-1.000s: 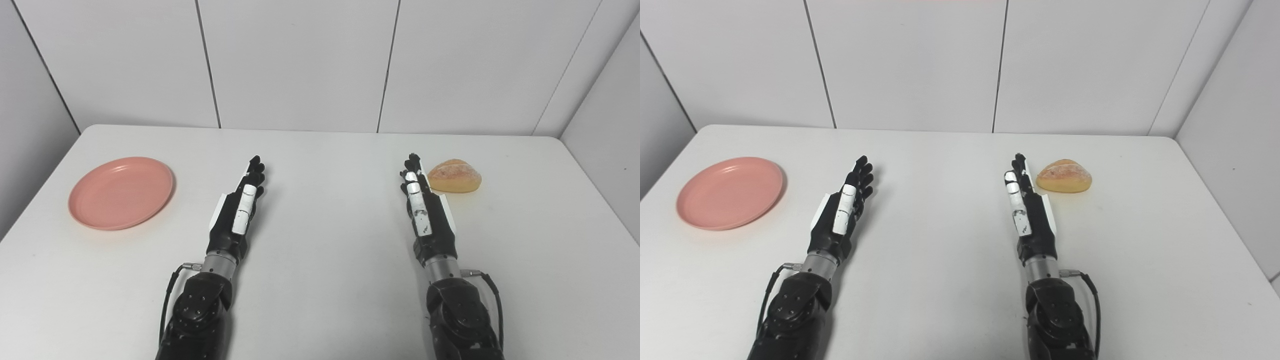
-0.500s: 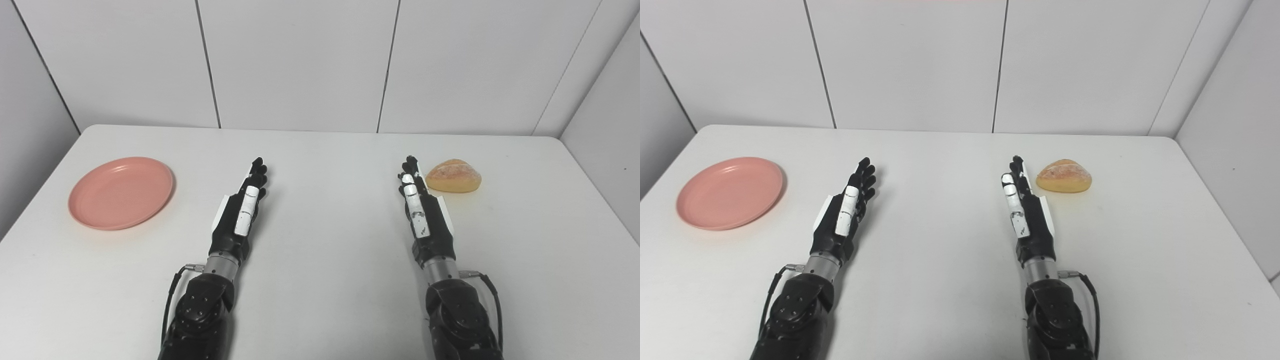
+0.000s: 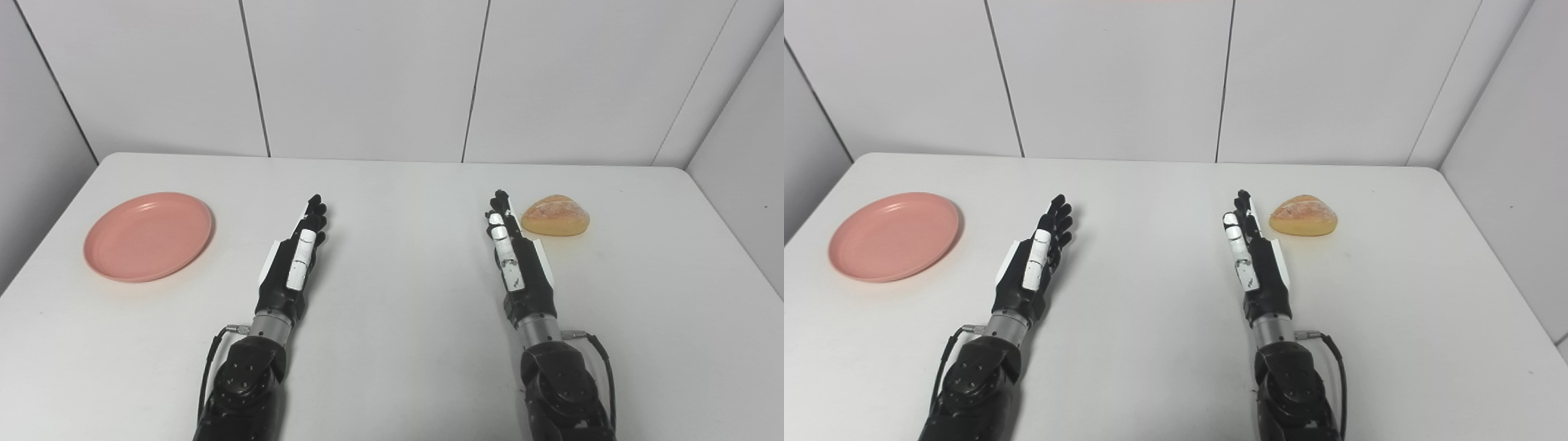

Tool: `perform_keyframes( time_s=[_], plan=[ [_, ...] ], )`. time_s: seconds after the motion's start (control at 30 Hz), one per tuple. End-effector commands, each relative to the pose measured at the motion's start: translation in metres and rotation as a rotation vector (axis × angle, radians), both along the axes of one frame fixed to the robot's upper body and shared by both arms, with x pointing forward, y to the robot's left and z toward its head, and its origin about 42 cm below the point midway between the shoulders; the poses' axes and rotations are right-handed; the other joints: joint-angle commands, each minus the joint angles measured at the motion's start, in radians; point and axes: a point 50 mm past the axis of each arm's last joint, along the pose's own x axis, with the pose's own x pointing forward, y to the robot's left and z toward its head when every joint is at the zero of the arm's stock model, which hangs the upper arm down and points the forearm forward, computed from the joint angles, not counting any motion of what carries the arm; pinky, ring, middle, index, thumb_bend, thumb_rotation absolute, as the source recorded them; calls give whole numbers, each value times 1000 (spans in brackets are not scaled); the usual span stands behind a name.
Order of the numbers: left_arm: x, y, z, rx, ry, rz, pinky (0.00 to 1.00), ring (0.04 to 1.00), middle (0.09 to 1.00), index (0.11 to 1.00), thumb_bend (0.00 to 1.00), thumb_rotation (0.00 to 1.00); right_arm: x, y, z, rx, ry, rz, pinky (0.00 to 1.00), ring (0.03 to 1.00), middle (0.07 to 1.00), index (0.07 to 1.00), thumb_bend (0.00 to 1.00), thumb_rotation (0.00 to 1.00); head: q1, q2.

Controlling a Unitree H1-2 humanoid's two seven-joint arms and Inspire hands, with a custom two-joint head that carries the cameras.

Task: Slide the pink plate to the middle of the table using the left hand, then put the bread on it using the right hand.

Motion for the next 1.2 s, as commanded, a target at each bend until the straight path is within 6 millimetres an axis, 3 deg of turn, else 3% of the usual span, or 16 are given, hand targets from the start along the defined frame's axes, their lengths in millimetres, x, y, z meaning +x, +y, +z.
perform_keyframes(
  time_s=[0.0, 0.53, 0.83, 1.0, 1.17],
  plan=[
    [9, -5, 25, 1, -89, -22, 1000, 1000, 1000, 1000, 740, 1000, 8, 5, 21, 10, -72, 20, 1000, 1000, 1000, 1000, 595, 939, 4, 2],
    [14, -5, 24, 1, -96, -13, 1000, 1000, 1000, 1000, 739, 1000, 13, 7, 20, 16, -56, 36, 1000, 1000, 1000, 1000, 593, 932, 6, 10],
    [9, -4, 25, 1, -87, -16, 1000, 1000, 1000, 1000, 740, 1000, 8, 9, 20, 33, -65, 38, 1000, 1000, 1000, 1000, 556, 936, -2, -8],
    [12, -5, 24, 0, -90, -21, 1000, 1000, 1000, 1000, 741, 1000, 11, 7, 19, 31, -58, 45, 1000, 1000, 1000, 1000, 607, 906, 13, 5],
    [14, -5, 21, 0, -92, -18, 1000, 1000, 1000, 1000, 739, 1000, 13, 7, 18, 28, -69, 43, 1000, 1000, 1000, 1000, 559, 928, 9, -19]
  ],
)
